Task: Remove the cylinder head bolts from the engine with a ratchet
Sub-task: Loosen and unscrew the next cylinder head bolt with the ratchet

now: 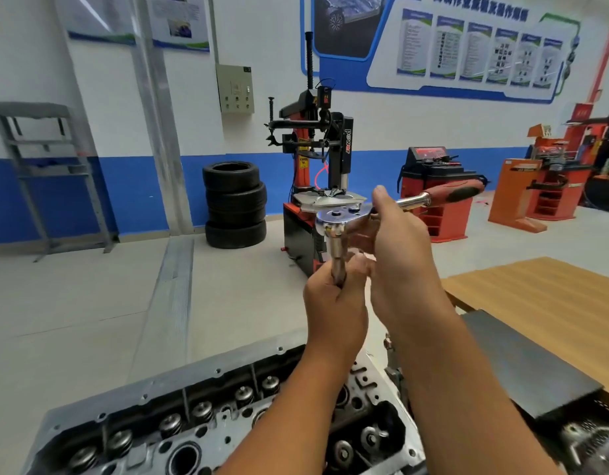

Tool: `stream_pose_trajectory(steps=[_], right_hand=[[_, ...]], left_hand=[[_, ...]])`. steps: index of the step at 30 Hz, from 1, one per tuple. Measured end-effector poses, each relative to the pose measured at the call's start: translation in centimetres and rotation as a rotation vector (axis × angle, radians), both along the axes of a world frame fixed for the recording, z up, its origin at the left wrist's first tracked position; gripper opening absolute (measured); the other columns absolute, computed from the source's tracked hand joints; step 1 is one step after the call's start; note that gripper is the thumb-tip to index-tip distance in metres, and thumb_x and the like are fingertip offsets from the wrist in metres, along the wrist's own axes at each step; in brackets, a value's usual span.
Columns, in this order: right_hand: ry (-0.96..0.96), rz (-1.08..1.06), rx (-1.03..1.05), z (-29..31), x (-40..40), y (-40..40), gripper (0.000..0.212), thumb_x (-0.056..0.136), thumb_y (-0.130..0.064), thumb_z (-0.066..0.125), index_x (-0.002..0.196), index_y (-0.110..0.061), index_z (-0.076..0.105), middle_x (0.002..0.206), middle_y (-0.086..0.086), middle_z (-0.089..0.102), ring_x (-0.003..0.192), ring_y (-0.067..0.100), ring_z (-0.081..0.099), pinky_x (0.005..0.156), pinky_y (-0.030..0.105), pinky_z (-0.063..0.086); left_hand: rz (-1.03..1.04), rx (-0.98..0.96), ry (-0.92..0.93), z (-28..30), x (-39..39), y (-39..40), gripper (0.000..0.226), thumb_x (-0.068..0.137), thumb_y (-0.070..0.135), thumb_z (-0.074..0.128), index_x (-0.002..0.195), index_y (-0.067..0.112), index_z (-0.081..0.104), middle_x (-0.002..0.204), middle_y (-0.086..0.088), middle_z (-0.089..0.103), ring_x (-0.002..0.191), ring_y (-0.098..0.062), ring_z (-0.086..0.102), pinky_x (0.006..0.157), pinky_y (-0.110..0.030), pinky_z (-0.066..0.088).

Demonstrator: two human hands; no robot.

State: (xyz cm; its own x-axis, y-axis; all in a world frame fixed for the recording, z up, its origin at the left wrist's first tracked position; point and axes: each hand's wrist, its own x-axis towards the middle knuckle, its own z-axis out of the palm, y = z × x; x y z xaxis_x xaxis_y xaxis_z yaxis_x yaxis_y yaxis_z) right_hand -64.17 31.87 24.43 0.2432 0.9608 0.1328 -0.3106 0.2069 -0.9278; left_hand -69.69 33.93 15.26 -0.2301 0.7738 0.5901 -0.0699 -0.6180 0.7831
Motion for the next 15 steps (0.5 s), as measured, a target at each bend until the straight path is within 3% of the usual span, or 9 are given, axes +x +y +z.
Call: stream_pose_trajectory(steps=[1, 3, 5, 7, 9, 11, 13, 15], right_hand=[[-0.162, -0.045, 0.036, -0.6, 0.2, -1.3, 0.034, 0.101, -0.043, 0.060, 0.092, -0.013, 0.073, 0.083, 0.008, 0.077, 0.086, 0.029, 0.075, 0.083, 0.050, 0.061], [-0.492, -0.202, 0.273, -1.1, 1.4, -4.0, 0.034, 0.093, -0.042, 0.066, 0.077, -0.013, 0.075, 0.073, 0.006, 0.074, 0.076, 0.029, 0.072, 0.077, 0.052, 0.061], [-0.724, -0.366, 0.661, 0.2, 3.2, -6.1, 0.026, 0.090, -0.034, 0.069, 0.071, -0.016, 0.073, 0.064, 0.000, 0.069, 0.061, 0.020, 0.066, 0.062, 0.043, 0.056], [-0.904, -0.349, 0.859, 2.9, 4.9, -6.6, 0.019, 0.092, -0.039, 0.066, 0.083, -0.022, 0.070, 0.074, -0.010, 0.070, 0.071, 0.012, 0.068, 0.067, 0.033, 0.056], [-1.208, -0.213, 0.692, 5.9, 6.1, -5.7, 0.025, 0.093, -0.056, 0.057, 0.099, -0.035, 0.069, 0.090, -0.018, 0.071, 0.091, 0.009, 0.069, 0.082, 0.038, 0.056], [-1.489, -0.014, 0.359, 7.6, 6.3, -4.5, 0.035, 0.094, -0.063, 0.050, 0.102, -0.035, 0.070, 0.095, -0.013, 0.072, 0.092, 0.013, 0.069, 0.083, 0.041, 0.056], [-1.441, 0.286, 0.064, 8.0, 6.4, -3.9, 0.034, 0.095, -0.061, 0.054, 0.093, -0.033, 0.073, 0.087, 0.000, 0.076, 0.077, 0.024, 0.074, 0.075, 0.046, 0.062], [-1.236, 0.467, -0.129, 8.0, 6.7, -3.8, 0.036, 0.083, -0.062, 0.058, 0.082, -0.030, 0.072, 0.072, 0.004, 0.072, 0.054, 0.029, 0.066, 0.055, 0.041, 0.060]], left_hand=[[-0.023, -0.013, 0.002, -0.1, -0.1, -0.2, 0.055, 0.104, 0.016, 0.061, 0.052, 0.032, 0.056, 0.053, 0.013, 0.050, 0.054, -0.010, 0.043, 0.055, -0.025, 0.037], [-0.057, -0.039, -0.006, -0.2, -0.3, -0.3, 0.057, 0.103, 0.016, 0.062, 0.051, 0.029, 0.047, 0.052, 0.008, 0.041, 0.054, -0.018, 0.035, 0.053, -0.032, 0.030], [-0.107, -0.065, -0.018, -0.4, -0.4, -0.2, 0.054, 0.102, 0.025, 0.063, 0.056, 0.022, 0.035, 0.054, 0.000, 0.031, 0.054, -0.020, 0.027, 0.052, -0.039, 0.025], [-0.169, -0.070, 0.018, -0.5, -0.6, -0.3, 0.053, 0.095, 0.044, 0.064, 0.062, 0.018, 0.032, 0.055, 0.000, 0.029, 0.052, -0.020, 0.024, 0.050, -0.036, 0.024], [-0.226, -0.039, 0.079, -0.4, -0.8, -0.5, 0.052, 0.093, 0.049, 0.062, 0.062, 0.019, 0.033, 0.053, 0.006, 0.029, 0.049, -0.016, 0.025, 0.048, -0.029, 0.025], [-0.255, -0.020, 0.148, -0.5, -0.6, -0.7, 0.050, 0.097, 0.044, 0.062, 0.060, 0.024, 0.035, 0.055, 0.012, 0.031, 0.052, -0.011, 0.027, 0.053, -0.028, 0.028], [-0.251, -0.019, 0.196, -0.6, -0.3, -0.8, 0.049, 0.098, 0.045, 0.062, 0.061, 0.019, 0.043, 0.060, 0.013, 0.034, 0.057, -0.008, 0.031, 0.057, -0.026, 0.030], [-0.236, -0.007, 0.212, -0.7, 0.0, -1.0, 0.063, 0.094, 0.056, 0.062, 0.074, -0.002, 0.053, 0.065, 0.006, 0.040, 0.062, -0.009, 0.036, 0.059, -0.025, 0.033]])
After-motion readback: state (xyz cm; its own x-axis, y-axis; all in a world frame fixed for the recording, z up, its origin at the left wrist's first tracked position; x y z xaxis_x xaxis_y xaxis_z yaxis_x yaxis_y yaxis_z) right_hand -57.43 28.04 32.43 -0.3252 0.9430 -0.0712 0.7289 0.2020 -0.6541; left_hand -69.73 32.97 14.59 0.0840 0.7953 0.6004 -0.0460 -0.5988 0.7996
